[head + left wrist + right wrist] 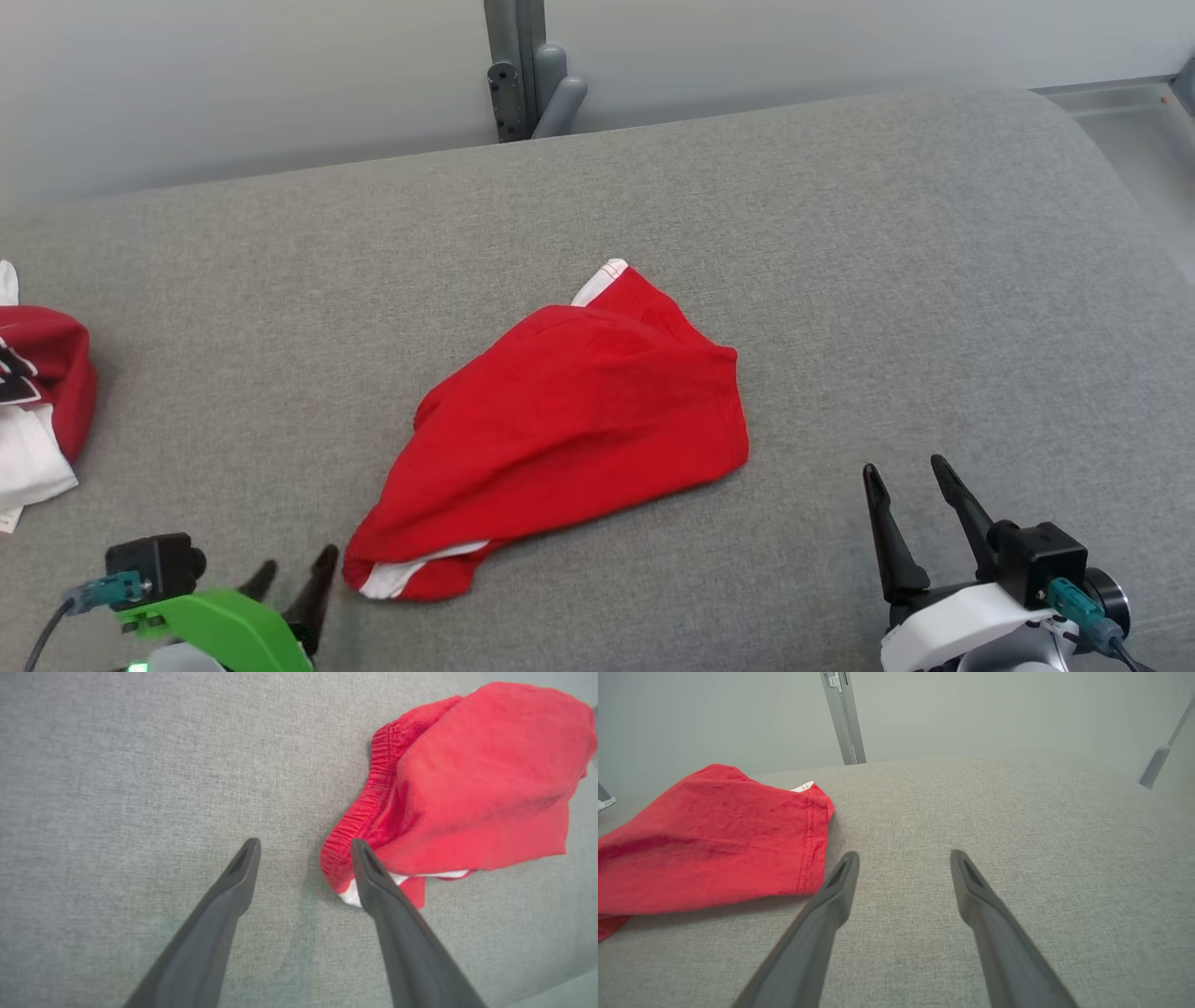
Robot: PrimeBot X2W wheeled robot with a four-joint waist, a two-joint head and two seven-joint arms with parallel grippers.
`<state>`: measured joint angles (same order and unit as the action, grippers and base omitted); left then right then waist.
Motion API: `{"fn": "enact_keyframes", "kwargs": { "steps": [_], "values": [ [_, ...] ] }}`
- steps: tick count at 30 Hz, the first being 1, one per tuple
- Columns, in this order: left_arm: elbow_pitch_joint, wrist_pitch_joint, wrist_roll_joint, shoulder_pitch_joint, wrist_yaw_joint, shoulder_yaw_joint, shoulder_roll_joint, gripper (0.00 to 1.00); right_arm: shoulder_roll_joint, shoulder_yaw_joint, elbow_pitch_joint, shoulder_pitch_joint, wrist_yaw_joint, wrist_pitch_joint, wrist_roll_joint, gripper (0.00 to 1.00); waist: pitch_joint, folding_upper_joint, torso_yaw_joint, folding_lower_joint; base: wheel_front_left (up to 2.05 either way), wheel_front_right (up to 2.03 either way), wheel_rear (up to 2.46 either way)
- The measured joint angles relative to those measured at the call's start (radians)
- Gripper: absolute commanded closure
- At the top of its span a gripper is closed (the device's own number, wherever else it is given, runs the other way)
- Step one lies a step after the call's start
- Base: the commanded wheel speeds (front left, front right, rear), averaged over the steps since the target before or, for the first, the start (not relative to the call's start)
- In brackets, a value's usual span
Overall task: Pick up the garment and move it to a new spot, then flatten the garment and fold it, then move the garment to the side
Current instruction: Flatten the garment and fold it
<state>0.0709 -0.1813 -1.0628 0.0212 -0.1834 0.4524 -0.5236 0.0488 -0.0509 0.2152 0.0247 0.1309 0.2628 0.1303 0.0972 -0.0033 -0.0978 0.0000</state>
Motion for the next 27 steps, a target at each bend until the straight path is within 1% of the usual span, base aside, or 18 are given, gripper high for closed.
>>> {"fn": "enact_keyframes", "kwargs": {
  "steps": [2,3,5,9,11,13,15,19,21,24,27],
  "values": [
    [-0.027,0.028,0.083,-0.007,-0.053,0.005,-0.048,0.0,0.0,0.003,0.0,0.002,0.0,0.0,0.0,0.0,-0.003,0.0,-0.011,0.0,0.0,0.0,0.0],
    [-0.05,0.039,0.11,-0.011,-0.075,0.007,-0.062,0.0,0.0,0.003,0.0,0.005,0.0,0.0,-0.001,0.0,-0.005,0.0,-0.017,0.0,0.0,0.0,0.0],
    [-0.112,0.049,0.139,-0.009,-0.1,0.016,-0.058,0.0,0.0,0.004,0.002,0.013,0.0,0.0,-0.001,0.0,-0.011,0.0,-0.026,0.0,0.0,0.0,0.0],
    [-0.226,0.031,0.207,0.023,-0.112,0.082,-0.046,0.0,0.0,0.001,0.005,0.018,0.0,0.0,-0.002,0.0,-0.023,0.0,-0.047,0.0,0.0,0.0,0.0],
    [-0.263,0.024,0.257,0.074,-0.11,0.13,-0.021,0.0,0.0,0.001,0.004,0.018,0.0,0.0,-0.002,0.0,-0.027,0.0,-0.06,0.0,0.0,0.0,0.0],
    [-0.265,0.01,0.279,0.123,-0.097,0.176,0.018,0.0,0.0,0.0,0.003,0.017,0.0,0.0,-0.002,0.0,-0.03,0.0,-0.073,0.0,0.0,0.0,0.0],
    [-0.23,-0.011,0.332,0.175,-0.078,0.236,0.05,0.0,0.0,-0.005,-0.001,0.014,0.0,0.0,-0.002,0.0,-0.03,0.0,-0.088,0.0,0.0,0.0,0.0],
    [-0.098,-0.044,0.399,0.303,-0.026,0.332,0.139,0.0,0.0,-0.014,-0.01,0.005,0.0,0.0,0.002,0.0,-0.022,0.0,-0.119,0.0,0.0,0.0,0.0],
    [-0.015,-0.049,0.421,0.38,-0.007,0.351,0.179,0.0,0.0,-0.013,-0.015,-0.002,0.0,0.0,0.01,0.0,-0.01,0.0,-0.133,0.0,0.0,0.0,0.0],
    [0.113,-0.052,0.487,0.501,0.025,0.379,0.203,0.0,0.0,-0.017,-0.021,-0.026,0.0,0.0,0.022,0.0,0.015,0.0001,-0.153,0.0,0.0,0.0,0.0],
    [0.222,-0.056,0.514,0.594,0.062,0.395,0.228,0.0,0.001,-0.016,-0.023,-0.03,0.0,0.0,0.037,0.0,0.041,0.0,-0.176,0.0,0.0,0.0,0.0]
  ]
}}
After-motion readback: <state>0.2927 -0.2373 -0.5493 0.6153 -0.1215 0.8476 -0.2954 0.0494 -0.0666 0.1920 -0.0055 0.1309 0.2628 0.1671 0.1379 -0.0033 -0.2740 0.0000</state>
